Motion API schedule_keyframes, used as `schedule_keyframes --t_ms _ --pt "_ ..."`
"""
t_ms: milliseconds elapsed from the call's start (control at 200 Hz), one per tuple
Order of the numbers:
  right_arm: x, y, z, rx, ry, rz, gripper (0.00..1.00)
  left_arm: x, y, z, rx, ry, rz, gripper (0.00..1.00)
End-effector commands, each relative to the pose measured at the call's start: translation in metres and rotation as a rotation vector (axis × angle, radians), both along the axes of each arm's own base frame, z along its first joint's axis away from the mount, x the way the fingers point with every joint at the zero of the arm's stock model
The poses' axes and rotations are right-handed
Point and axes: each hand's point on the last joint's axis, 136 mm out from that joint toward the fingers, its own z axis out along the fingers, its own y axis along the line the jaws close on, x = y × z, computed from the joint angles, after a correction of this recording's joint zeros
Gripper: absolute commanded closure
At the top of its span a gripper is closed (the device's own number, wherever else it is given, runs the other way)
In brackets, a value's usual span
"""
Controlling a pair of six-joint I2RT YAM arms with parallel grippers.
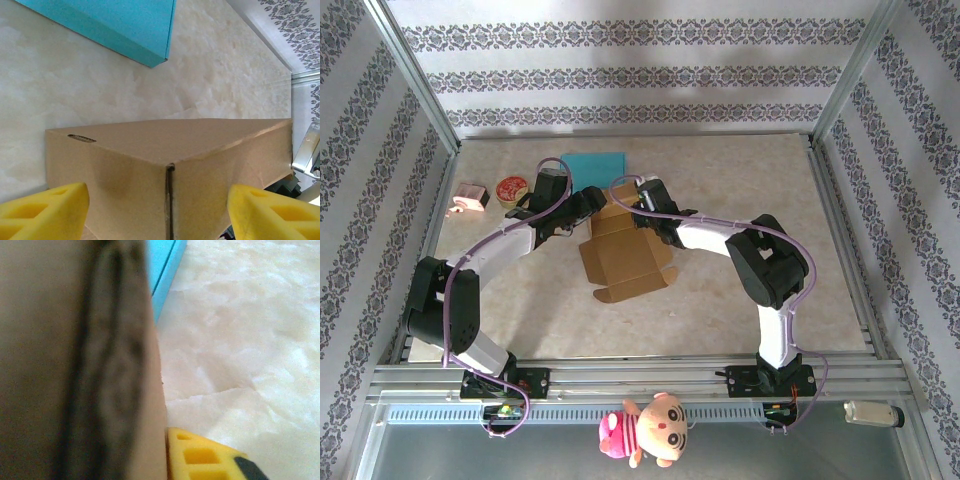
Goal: Fold the paper box
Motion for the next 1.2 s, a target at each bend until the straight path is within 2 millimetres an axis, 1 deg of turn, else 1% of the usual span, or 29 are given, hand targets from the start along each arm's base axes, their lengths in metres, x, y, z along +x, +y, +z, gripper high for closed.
schedule_keyframes --t_ms 0,40,90,105,145,185,255,275,290,305,310,315,345,365,385,430,470,500,540,635,675,780,840,924,974,1034,1074,1129,1199 --pt "-0.012 -0.006 -0.012 -0.023 0.048 0.020 0.98 -0.001 0.000 0.023 -0.033 -0.047 -0.008 0.25" --pt "-0.013 -0.005 0.002 -0.014 0.030 0.053 1.00 -0.001 0.000 0.039 -0.039 -0.091 -0.024 0.24" --pt "-0.015 -0.006 0.027 0.001 -0.002 0.120 1.00 -0.005 0.000 0.064 -0.038 -0.152 -0.049 0.22" --pt "-0.015 -0.008 0.034 -0.001 -0.009 0.134 1.00 -0.006 0.001 0.072 -0.033 -0.175 -0.057 0.22" --pt "-0.017 -0.015 0.061 -0.014 -0.051 0.188 1.00 -0.011 0.003 0.095 -0.010 -0.240 -0.077 0.20" --pt "-0.017 -0.026 0.083 -0.043 -0.087 0.222 1.00 -0.018 0.007 0.112 0.024 -0.287 -0.092 0.19" --pt "-0.021 -0.046 0.122 -0.186 -0.154 0.350 1.00 -0.030 0.020 0.131 0.116 -0.332 -0.099 0.18" --pt "-0.026 -0.051 0.127 -0.259 -0.155 0.402 1.00 -0.033 0.024 0.133 0.147 -0.335 -0.099 0.18" --pt "-0.027 -0.054 0.136 -0.324 -0.162 0.442 1.00 -0.036 0.028 0.135 0.168 -0.339 -0.098 0.18" --pt "-0.033 -0.058 0.135 -0.399 -0.146 0.494 1.00 -0.038 0.031 0.136 0.190 -0.342 -0.097 0.18" --pt "-0.032 -0.057 0.140 -0.421 -0.162 0.509 1.00 -0.039 0.032 0.136 0.194 -0.343 -0.096 0.18" --pt "-0.035 -0.058 0.137 -0.452 -0.146 0.531 1.00 -0.040 0.033 0.137 0.201 -0.344 -0.099 0.18" --pt "-0.043 -0.068 0.139 -0.654 -0.110 0.636 1.00 -0.043 0.039 0.138 0.239 -0.351 -0.095 0.18" --pt "-0.049 -0.075 0.132 -0.797 -0.073 0.706 1.00 -0.046 0.043 0.138 0.261 -0.354 -0.089 0.18" --pt "-0.049 -0.087 0.133 -0.962 -0.046 0.744 1.00 -0.047 0.048 0.138 0.280 -0.355 -0.079 0.18" --pt "-0.053 -0.109 0.118 -1.286 0.057 0.862 1.00 -0.051 0.057 0.136 0.314 -0.356 -0.054 0.17" --pt "-0.052 -0.124 0.107 -1.486 0.127 0.931 1.00 -0.053 0.064 0.136 0.327 -0.357 -0.029 0.17" --pt "-0.051 -0.127 0.098 -1.556 0.153 0.970 1.00 -0.054 0.069 0.133 0.331 -0.350 -0.011 0.17" --pt "-0.056 -0.117 0.088 -1.544 0.149 1.033 1.00 -0.055 0.073 0.131 0.321 -0.345 0.012 0.17" --pt "-0.085 -0.083 0.059 -1.457 0.120 1.263 0.99 -0.057 0.074 0.126 0.283 -0.333 0.031 0.16" --pt "-0.088 -0.070 0.046 -1.461 0.095 1.311 0.98 -0.057 0.073 0.124 0.265 -0.327 0.034 0.16" --pt "-0.094 -0.045 0.014 -1.468 0.104 1.358 0.98 -0.057 0.068 0.118 0.218 -0.306 0.021 0.16" --pt "-0.099 -0.027 -0.009 -1.463 0.098 1.377 0.97 -0.056 0.066 0.116 0.204 -0.298 0.012 0.16" --pt "-0.108 0.000 -0.038 -1.483 0.024 1.398 0.96 -0.055 0.065 0.115 0.199 -0.287 0.001 0.16" --pt "-0.119 0.013 -0.054 -1.477 -0.026 1.426 0.94 -0.054 0.066 0.115 0.203 -0.281 0.002 0.16" --pt "-0.129 0.023 -0.063 -1.466 -0.076 1.455 0.92 -0.054 0.067 0.116 0.202 -0.283 0.006 0.16" --pt "-0.130 0.027 -0.063 -1.468 -0.117 1.438 0.89 -0.053 0.067 0.117 0.200 -0.287 0.011 0.16" --pt "-0.127 0.029 -0.053 -1.466 -0.158 1.401 0.85 -0.053 0.068 0.118 0.197 -0.291 0.018 0.16" --pt "-0.122 0.030 -0.034 -1.466 -0.217 1.348 0.70 -0.051 0.068 0.116 0.198 -0.293 0.022 0.16"
